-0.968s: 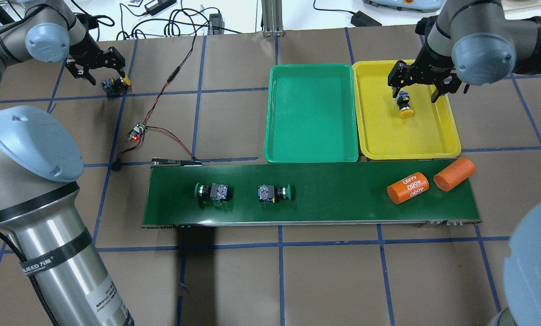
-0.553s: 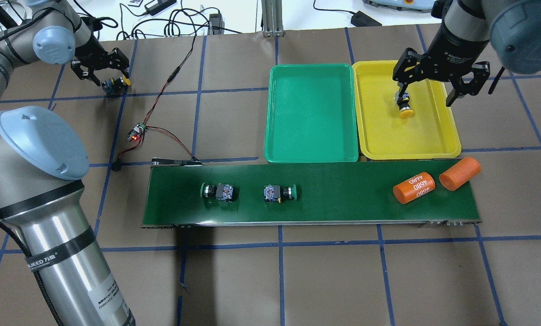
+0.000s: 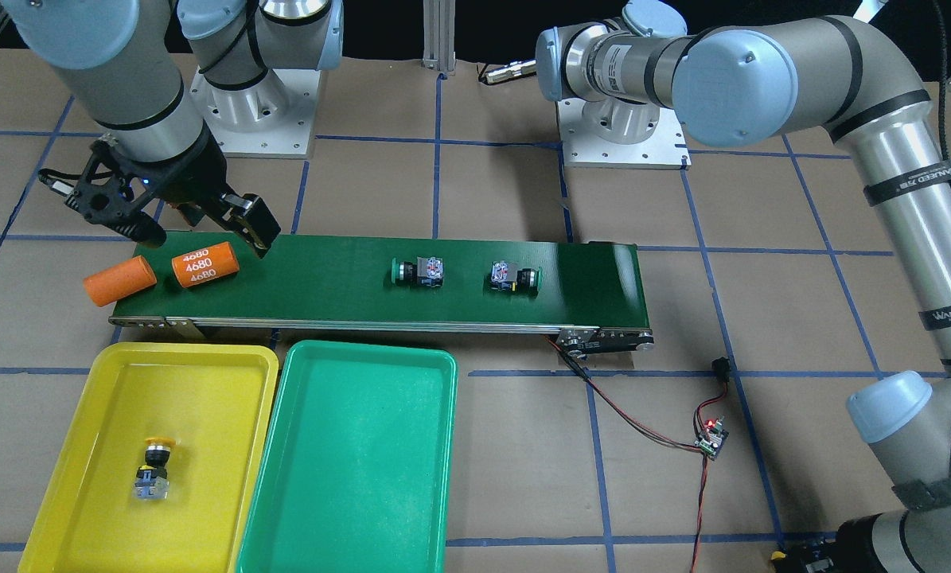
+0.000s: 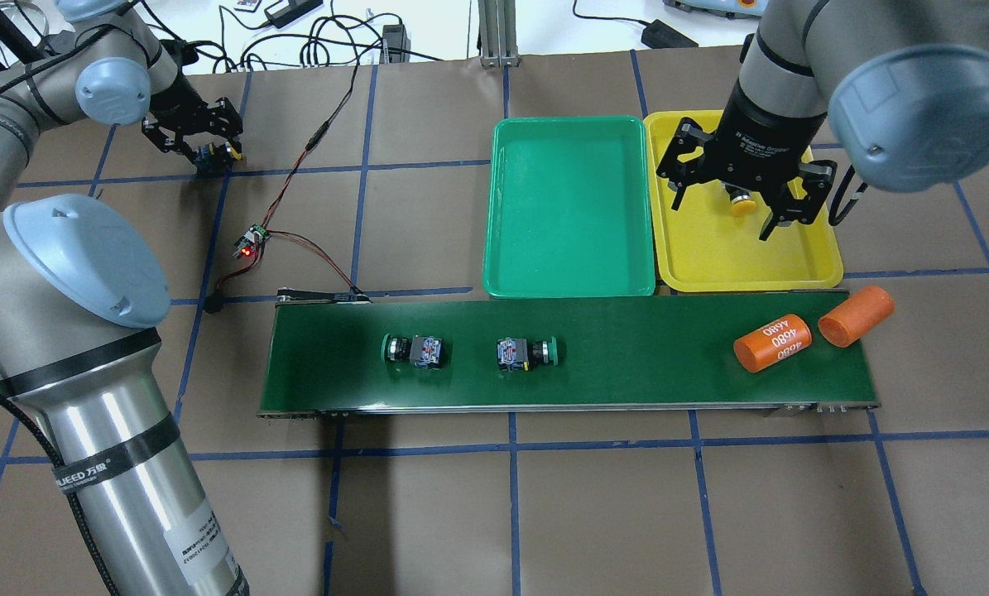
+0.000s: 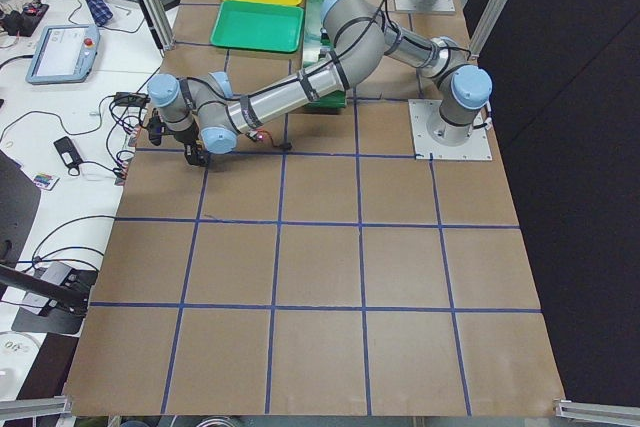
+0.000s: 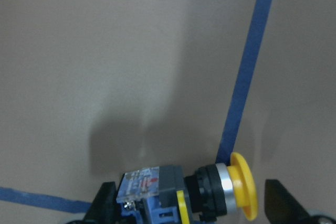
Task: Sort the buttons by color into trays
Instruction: 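Move the right gripper to a green-capped button while the left lowers toward the belt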
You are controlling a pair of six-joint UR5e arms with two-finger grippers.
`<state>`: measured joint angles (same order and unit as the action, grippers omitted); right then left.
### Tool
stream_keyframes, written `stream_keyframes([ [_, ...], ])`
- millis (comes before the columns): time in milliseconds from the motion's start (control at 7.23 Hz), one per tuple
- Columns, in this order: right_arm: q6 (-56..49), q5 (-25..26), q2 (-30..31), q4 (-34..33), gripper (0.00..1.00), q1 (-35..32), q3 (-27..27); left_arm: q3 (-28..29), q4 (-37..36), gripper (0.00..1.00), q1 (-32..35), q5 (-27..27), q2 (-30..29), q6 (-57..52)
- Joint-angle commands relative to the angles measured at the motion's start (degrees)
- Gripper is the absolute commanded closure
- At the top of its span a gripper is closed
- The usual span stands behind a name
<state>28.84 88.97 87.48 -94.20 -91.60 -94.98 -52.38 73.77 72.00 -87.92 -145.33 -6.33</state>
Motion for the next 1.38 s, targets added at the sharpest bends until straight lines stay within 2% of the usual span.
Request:
stream_keyframes([
  [0, 3.0, -0.6, 1.5, 0.2, 0.00, -1.0, -3.5, -4.5, 7.8, 1.00, 0.7, 0.3, 6.4, -0.2],
  [138, 7.1, -0.7, 2.8, -0.3, 0.00, -1.0, -6.5, -9.8, 10.1, 1.00, 1.8, 0.2, 13.5, -0.2],
  [276, 9.0, -0.7, 3.4, -1.6, 0.00, -1.0, -8.9, -17.8, 10.4, 1.00, 3.8, 0.2, 21.4, -0.8],
  [415, 13.6, -0.8, 3.4, -4.0, 0.00, -1.1, -10.6, -27.8, 10.3, 1.00, 5.7, 0.5, 29.2, -1.3],
  [553, 17.4, -3.1, 3.0, -6.4, 0.00, -2.5, -11.7, -38.1, 9.9, 1.00, 7.3, 0.4, 36.5, -4.4],
  [691, 23.2, -4.8, 1.8, -10.9, 0.00, -4.2, -14.2, -45.5, 9.4, 1.00, 8.8, 0.5, 42.7, -5.1],
  [829, 28.1, -4.7, 0.3, -17.8, 0.00, -6.2, -17.1, -50.9, 8.4, 1.00, 11.5, -0.1, 47.2, -5.0],
  [1106, 30.9, -4.1, -1.4, -20.3, 0.00, -8.6, -18.8, -57.6, 2.8, 1.00, 16.8, -0.3, 50.5, -3.6],
  [1244, 33.6, -4.5, -1.9, -20.7, 0.00, -9.3, -18.8, -60.8, -2.6, 1.00, 16.9, -0.3, 50.0, -4.5],
])
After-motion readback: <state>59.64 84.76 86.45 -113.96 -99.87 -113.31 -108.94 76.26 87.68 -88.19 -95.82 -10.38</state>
